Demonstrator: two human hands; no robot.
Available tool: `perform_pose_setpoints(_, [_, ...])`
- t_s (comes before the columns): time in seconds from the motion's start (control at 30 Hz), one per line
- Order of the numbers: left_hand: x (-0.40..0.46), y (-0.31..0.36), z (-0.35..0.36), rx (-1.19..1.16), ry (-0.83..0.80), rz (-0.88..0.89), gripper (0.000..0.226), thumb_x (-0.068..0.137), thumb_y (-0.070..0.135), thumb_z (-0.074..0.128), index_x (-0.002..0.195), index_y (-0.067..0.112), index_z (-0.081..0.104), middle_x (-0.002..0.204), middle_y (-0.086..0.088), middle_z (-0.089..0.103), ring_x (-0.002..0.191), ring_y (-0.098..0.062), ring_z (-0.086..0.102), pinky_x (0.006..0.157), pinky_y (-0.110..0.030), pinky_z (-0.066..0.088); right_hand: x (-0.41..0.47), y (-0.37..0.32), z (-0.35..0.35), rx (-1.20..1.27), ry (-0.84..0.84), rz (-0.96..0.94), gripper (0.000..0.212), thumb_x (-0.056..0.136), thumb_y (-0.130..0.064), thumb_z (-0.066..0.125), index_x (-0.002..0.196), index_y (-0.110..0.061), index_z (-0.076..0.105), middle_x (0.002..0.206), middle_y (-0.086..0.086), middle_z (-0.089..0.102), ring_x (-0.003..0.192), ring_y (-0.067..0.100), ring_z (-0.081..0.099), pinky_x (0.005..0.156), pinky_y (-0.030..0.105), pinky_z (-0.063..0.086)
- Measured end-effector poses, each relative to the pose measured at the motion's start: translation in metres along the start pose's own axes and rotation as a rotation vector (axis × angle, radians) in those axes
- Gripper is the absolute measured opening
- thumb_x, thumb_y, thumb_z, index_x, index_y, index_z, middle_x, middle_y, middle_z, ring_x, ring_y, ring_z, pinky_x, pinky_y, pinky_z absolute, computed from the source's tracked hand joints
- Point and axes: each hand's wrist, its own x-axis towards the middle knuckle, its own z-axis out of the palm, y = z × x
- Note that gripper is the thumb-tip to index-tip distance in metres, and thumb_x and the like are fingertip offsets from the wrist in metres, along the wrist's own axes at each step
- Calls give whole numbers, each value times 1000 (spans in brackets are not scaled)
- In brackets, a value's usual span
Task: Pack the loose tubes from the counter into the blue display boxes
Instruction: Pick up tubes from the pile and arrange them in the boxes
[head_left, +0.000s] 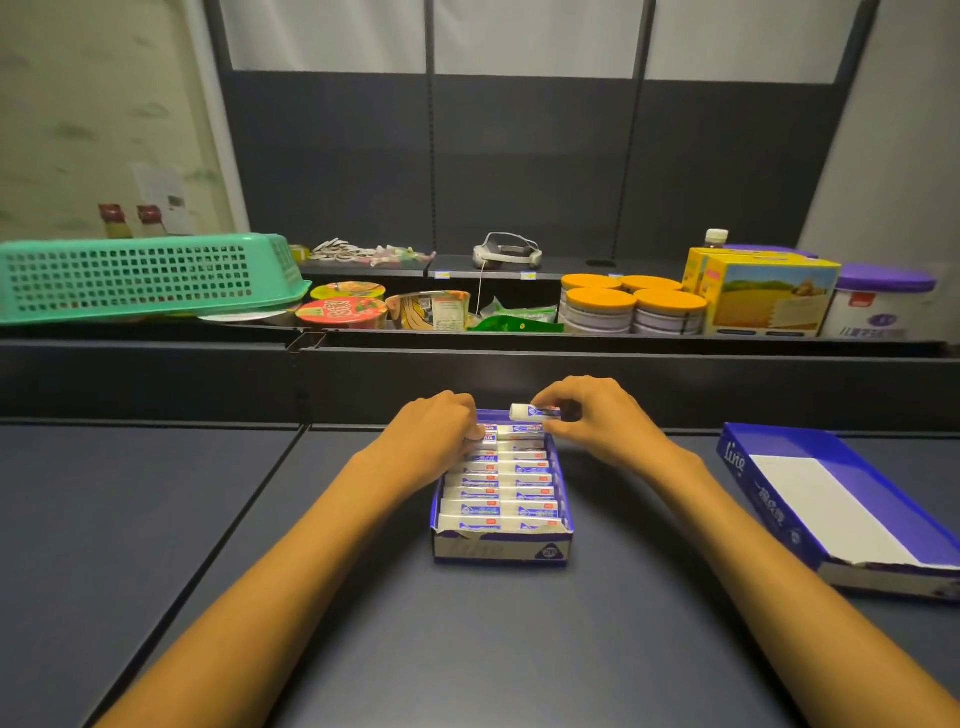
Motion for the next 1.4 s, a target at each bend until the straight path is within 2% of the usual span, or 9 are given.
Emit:
perform_pose_setpoints(0.17, [-1,1,-2,-35,-4,-19,29,94,32,58,120,21,66,127,3,54,114,-16,52,83,-32,49,1,-10,0,-112,-86,-23,31,90,-30,65,121,-25,64,121,-4,62,107,10,53,82,28,47])
perform_pose_setpoints(0.37, [-6,0,-9,-206,51,-120,45,90,40,63,131,23,57,131,5,55,116,-13,51,80,-25,41,5,-16,4,-181,-159,-41,34,90,-32,66,123,-25,65,125,-4,59,112,11,50,84,29,45])
perform_pose_setpoints(0.5, [-10,-5,-14,-231,80,-128,43,90,39,62,130,23,58,129,6,56,113,-11,53,80,-25,44,7,-17,9,-232,-177,-49,36,90,-32,66,125,-25,64,126,-3,56,112,11,47,81,26,40])
perform_pose_setpoints(0.7, [-15,-11,-15,-261,93,-152,41,90,39,62,128,23,58,126,5,57,112,-11,53,81,-26,47,7,-18,10,-259,-171,-58,37,88,-36,67,125,-29,63,125,-4,57,110,11,48,81,27,43])
perform_pose_setpoints(0.83, [-14,-10,-17,-285,102,-150,41,90,38,63,128,22,58,126,5,57,112,-11,53,83,-27,50,6,-20,12,-290,-165,-98,35,90,-38,64,124,-28,64,125,-5,59,110,11,50,81,25,37])
perform_pose_setpoints(1.1, [-16,-9,-17,-292,97,-149,42,90,37,63,129,22,56,125,4,57,113,-11,52,84,-27,50,5,-24,12,-314,-139,-92,32,89,-35,66,118,-21,68,121,-3,63,109,13,56,88,26,41])
perform_pose_setpoints(1.2, [-18,-9,-18,-283,98,-155,41,90,37,62,128,22,58,125,4,58,112,-11,53,85,-29,52,6,-24,13,-281,-141,-66,31,88,-34,68,116,-20,69,121,-3,63,109,12,56,86,26,43])
perform_pose_setpoints(1.4, [-26,-8,-22,-281,94,-165,43,90,40,62,129,22,57,125,4,57,113,-10,53,84,-25,48,5,-22,11,-213,-162,-24,29,87,-33,69,115,-24,68,118,-3,62,104,10,52,83,27,46])
